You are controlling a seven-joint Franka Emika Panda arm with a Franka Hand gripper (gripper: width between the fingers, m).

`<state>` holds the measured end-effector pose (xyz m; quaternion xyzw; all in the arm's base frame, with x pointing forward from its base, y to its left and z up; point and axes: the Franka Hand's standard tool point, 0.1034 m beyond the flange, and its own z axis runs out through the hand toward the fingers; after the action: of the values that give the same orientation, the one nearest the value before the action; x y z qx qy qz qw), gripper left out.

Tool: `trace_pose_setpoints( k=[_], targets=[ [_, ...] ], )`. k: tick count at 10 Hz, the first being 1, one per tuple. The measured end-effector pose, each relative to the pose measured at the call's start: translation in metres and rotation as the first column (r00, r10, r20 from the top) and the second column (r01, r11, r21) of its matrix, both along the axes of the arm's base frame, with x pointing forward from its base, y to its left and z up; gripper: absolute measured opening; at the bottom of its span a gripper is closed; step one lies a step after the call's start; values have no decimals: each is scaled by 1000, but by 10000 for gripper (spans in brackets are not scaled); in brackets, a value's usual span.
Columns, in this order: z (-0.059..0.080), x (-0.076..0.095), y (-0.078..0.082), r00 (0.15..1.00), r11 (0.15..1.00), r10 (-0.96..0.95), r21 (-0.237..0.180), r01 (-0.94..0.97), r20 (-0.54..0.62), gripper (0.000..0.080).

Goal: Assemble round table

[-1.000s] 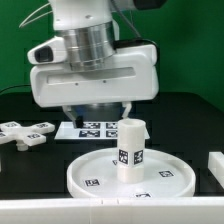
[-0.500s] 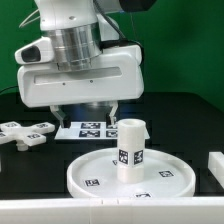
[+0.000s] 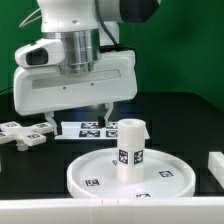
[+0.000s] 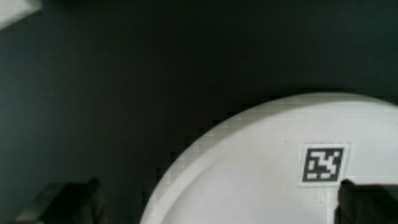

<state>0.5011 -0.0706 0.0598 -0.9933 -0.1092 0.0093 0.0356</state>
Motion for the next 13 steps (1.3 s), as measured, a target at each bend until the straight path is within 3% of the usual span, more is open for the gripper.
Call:
trace_pose_setpoints(
  k=[3,4,7,9,13],
  targets=[
    [-1,0,-1,1000,1000,22,0,-22,-1,649],
    [-3,0,-7,992,992,127,4,-127,3,649],
    [8,-21,-48,998,998,56,-25,-55,29,649],
    [9,-32,-65,999,999,16,-34,-15,32,649],
    [8,-34,-68,999,999,9,-37,-8,33,649]
  ],
)
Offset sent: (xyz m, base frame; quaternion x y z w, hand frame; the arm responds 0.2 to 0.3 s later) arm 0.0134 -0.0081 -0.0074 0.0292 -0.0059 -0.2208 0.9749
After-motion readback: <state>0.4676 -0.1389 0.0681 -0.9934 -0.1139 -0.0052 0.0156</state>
